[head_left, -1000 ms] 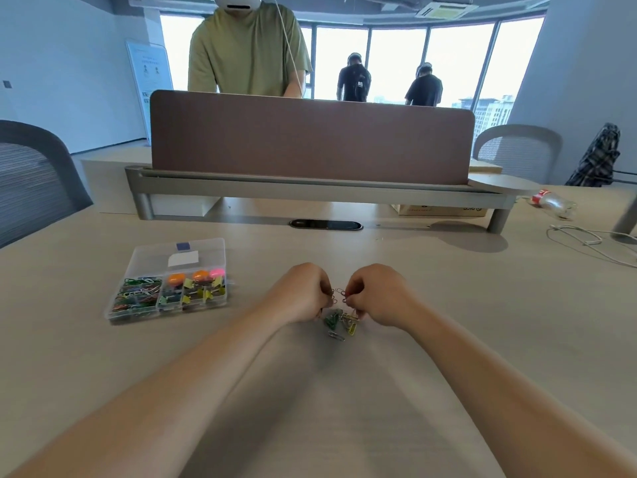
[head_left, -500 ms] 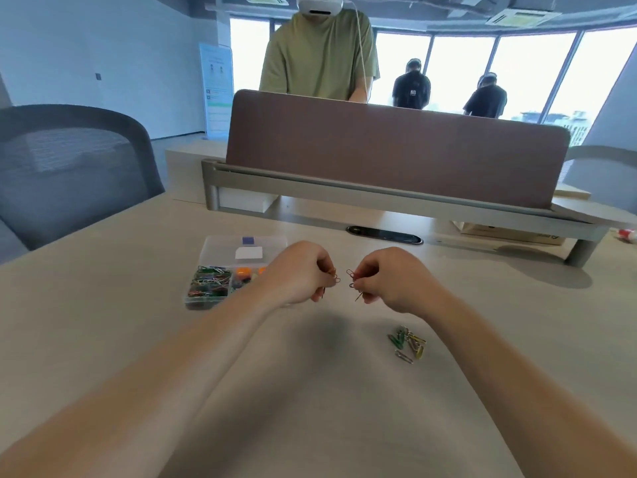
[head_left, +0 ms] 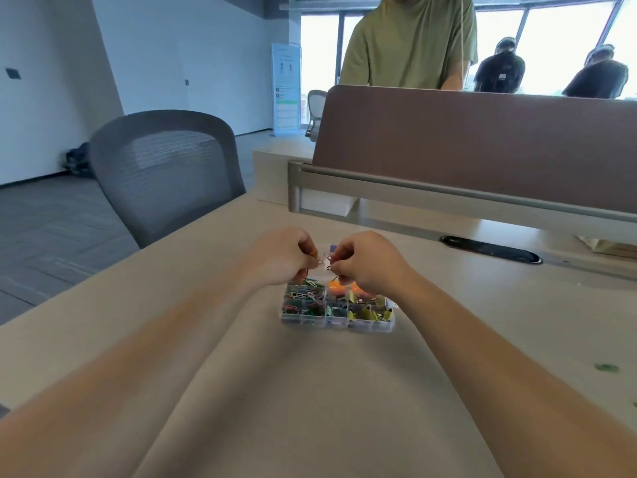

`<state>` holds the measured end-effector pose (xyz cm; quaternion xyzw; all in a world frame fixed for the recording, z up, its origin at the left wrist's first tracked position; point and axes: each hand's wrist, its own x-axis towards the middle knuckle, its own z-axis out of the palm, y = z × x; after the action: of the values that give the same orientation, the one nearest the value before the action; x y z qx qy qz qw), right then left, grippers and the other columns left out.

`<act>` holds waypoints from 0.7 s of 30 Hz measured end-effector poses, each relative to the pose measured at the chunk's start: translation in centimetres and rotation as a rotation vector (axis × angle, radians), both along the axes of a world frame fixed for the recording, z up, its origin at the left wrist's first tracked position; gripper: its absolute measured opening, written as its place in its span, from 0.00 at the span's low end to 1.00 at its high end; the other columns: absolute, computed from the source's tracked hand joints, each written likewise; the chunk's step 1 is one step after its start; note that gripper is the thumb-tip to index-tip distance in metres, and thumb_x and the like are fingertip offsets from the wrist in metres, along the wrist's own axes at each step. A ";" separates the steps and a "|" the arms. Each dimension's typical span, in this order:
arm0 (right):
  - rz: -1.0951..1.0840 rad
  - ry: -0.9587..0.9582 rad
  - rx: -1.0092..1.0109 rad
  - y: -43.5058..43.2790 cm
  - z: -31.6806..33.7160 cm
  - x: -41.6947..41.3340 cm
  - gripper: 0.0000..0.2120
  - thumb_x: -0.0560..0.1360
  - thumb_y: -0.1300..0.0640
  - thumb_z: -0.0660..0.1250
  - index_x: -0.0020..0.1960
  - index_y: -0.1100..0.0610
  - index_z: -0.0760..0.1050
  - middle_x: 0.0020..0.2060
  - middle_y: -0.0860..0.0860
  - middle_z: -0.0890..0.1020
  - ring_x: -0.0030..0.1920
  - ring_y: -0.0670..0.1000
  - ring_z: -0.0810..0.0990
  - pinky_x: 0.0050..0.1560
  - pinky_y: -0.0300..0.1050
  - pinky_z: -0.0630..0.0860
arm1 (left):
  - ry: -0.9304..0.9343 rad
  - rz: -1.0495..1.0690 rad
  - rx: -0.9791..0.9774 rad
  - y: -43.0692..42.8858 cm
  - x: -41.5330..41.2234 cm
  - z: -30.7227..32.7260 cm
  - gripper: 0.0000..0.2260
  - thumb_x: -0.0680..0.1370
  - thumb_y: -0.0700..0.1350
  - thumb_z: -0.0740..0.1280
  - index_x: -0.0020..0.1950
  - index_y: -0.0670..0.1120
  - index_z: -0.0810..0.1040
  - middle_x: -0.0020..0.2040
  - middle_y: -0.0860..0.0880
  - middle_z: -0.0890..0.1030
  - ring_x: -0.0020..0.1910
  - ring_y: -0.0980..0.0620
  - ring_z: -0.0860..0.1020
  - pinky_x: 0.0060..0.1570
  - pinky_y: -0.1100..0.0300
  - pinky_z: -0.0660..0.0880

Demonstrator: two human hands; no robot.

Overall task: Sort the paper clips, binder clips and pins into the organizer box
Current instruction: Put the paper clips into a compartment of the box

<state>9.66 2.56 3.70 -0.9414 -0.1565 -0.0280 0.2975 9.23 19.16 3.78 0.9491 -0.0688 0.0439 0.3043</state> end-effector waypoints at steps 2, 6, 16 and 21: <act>0.006 0.003 0.005 1.3 -0.5 1.1 0.02 0.76 0.58 0.70 0.46 0.54 0.82 0.34 0.49 0.84 0.35 0.47 0.84 0.35 0.39 0.79 | 0.004 0.004 0.031 0.9 0.8 -0.4 0.04 0.76 0.46 0.69 0.43 0.48 0.77 0.32 0.50 0.83 0.31 0.53 0.81 0.39 0.56 0.77; 0.011 0.016 0.007 3.0 -1.6 2.5 0.02 0.77 0.58 0.69 0.48 0.54 0.81 0.35 0.49 0.83 0.34 0.47 0.84 0.35 0.41 0.82 | 0.016 -0.007 0.023 2.1 2.1 -1.3 0.04 0.76 0.45 0.69 0.42 0.49 0.77 0.32 0.50 0.82 0.30 0.54 0.81 0.35 0.59 0.76; 0.029 -0.022 -0.068 4.8 -3.2 3.6 0.04 0.76 0.58 0.69 0.49 0.53 0.82 0.41 0.51 0.84 0.39 0.50 0.84 0.46 0.50 0.83 | 0.005 -0.031 -0.023 3.3 3.1 -3.3 0.03 0.75 0.41 0.70 0.43 0.47 0.78 0.31 0.50 0.81 0.26 0.56 0.78 0.31 0.62 0.76; 0.030 -0.038 -0.118 4.8 -3.2 3.6 0.04 0.76 0.59 0.69 0.49 0.53 0.81 0.41 0.51 0.83 0.40 0.51 0.83 0.44 0.48 0.82 | -0.016 -0.052 0.020 3.3 2.9 -3.4 0.03 0.74 0.42 0.69 0.42 0.49 0.78 0.31 0.50 0.81 0.26 0.56 0.78 0.32 0.62 0.75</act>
<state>13.23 7.37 0.53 -0.9541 -0.1775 -0.0322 0.2391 12.16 22.42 0.38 0.9496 -0.0960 0.0428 0.2953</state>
